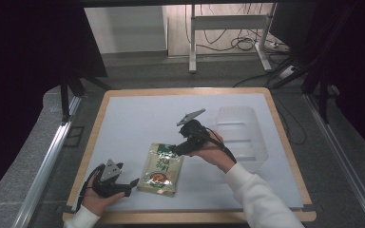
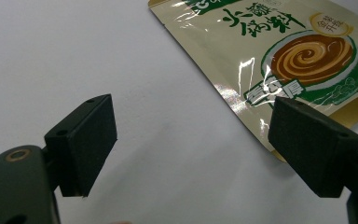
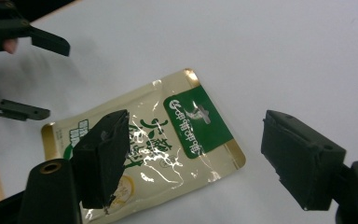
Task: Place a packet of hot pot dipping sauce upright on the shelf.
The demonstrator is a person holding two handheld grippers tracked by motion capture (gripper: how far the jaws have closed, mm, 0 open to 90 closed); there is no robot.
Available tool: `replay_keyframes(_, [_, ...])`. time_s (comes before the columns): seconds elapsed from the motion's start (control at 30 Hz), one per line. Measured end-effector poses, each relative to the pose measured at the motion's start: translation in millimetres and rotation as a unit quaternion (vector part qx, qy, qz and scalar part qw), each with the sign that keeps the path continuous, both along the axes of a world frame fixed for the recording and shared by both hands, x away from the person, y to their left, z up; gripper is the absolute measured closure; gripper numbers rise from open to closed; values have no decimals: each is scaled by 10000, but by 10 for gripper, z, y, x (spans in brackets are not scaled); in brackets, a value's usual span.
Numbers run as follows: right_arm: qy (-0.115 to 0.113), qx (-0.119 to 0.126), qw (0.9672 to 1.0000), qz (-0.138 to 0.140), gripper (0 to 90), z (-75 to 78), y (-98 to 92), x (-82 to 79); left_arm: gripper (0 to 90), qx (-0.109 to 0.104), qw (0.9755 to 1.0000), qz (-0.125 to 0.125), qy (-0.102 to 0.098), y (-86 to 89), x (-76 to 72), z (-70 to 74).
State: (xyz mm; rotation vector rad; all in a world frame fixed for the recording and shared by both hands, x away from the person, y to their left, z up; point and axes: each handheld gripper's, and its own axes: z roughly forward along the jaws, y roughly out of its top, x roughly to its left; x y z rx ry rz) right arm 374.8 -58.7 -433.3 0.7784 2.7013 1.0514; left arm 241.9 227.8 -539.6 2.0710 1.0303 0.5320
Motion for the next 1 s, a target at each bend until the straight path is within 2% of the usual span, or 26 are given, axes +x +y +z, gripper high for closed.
replay_keyframes(0.13, [83, -145, 9999, -30, 236, -83, 66, 64, 154, -10, 10000, 8, -12, 7, -3, 4])
replay_keyframes(0.2, [231, -227, 9995, -40, 234, -163, 104, 124, 154, -3, 10000, 6, -6, 16, -9, 8])
replay_keyframes(0.37, [365, -313, 9988, -72, 234, -254, 146, 195, 154, -12, 10000, 20, -17, 23, -12, 10])
replay_keyframes(0.5, [463, -474, 9978, -99, 234, -359, 186, 267, 154, -13, 10000, 13, -5, 21, -13, 9])
replay_keyframes(0.53, [497, -594, 9969, -137, 234, -411, 199, 307, 154, -1, 10000, -1, 5, 22, -12, 9])
replay_keyframes(0.87, [854, -681, 9935, -320, 244, -593, 180, 505, 153, -28, 10000, -2, 9, 22, -14, 7])
replay_keyframes(1.0, [1060, -708, 9915, -246, 252, -656, 174, 520, 153, -23, 10000, -16, 28, 24, -15, 6])
